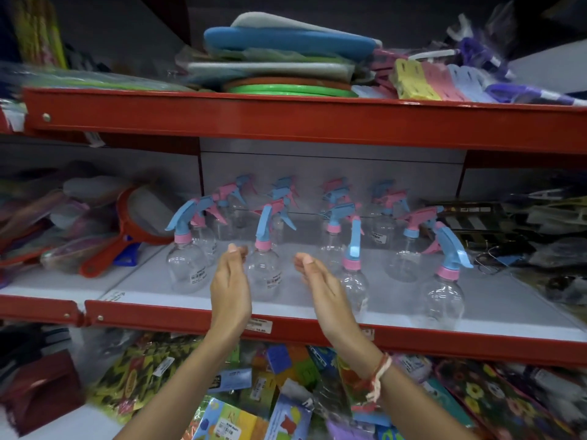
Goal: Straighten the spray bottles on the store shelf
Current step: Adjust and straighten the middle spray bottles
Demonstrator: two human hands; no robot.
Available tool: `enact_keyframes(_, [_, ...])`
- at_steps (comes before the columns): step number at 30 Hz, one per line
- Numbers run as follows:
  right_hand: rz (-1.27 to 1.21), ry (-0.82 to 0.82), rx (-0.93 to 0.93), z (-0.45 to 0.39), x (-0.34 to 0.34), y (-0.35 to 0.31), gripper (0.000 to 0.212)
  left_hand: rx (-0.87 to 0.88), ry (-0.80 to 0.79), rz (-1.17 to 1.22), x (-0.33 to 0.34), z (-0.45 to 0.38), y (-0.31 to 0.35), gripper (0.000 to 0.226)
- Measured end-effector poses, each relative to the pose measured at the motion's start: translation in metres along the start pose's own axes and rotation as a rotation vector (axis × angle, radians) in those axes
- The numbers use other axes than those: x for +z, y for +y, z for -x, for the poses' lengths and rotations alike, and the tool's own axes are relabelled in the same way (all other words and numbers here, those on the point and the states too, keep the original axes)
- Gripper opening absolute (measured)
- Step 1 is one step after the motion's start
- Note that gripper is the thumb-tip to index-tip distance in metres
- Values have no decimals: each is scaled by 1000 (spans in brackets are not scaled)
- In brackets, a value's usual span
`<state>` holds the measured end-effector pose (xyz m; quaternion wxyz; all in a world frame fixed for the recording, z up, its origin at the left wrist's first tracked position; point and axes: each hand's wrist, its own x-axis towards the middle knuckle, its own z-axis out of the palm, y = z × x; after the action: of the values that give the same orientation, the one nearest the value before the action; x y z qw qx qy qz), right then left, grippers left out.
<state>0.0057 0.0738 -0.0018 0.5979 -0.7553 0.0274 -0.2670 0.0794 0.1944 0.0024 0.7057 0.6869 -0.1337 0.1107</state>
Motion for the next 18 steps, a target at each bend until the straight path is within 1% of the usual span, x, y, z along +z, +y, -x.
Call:
enact_keyframes(2, [15,-41,113,-9,11,0,53,-96,-88,-77,-5,-8,-3,71])
enact_keyframes(4, [14,-65,193,-18,23,1,60,-198,-190,-105,-7,-16,-5,82])
enact_keyframes(7, [27,-105,240,-26,38,4,80,-334,-308,-92,-9,-22,-1,106])
enact_keyframes(8, [20,-107,247,-28,39,7,85,-339,-342,-95,-10,-22,-1,105])
enact_keyframes(10, [-6,-100,254,-27,40,6,87,-279,-390,-117,-17,-17,-1,89])
enact_keyframes(11, [-21,-97,260,-25,39,4,86,-254,-414,-124,-19,-16,-3,90])
enact_keyframes(16, [-29,-105,280,-11,33,1,80,-255,-448,-151,-38,-13,-4,128])
enact_keyframes(17, [-27,-113,280,-8,32,-1,77,-248,-468,-164,-41,-14,-7,131])
enact_keyframes(18, [-29,-121,276,-4,31,-4,73,-233,-485,-171,-45,-11,-7,129])
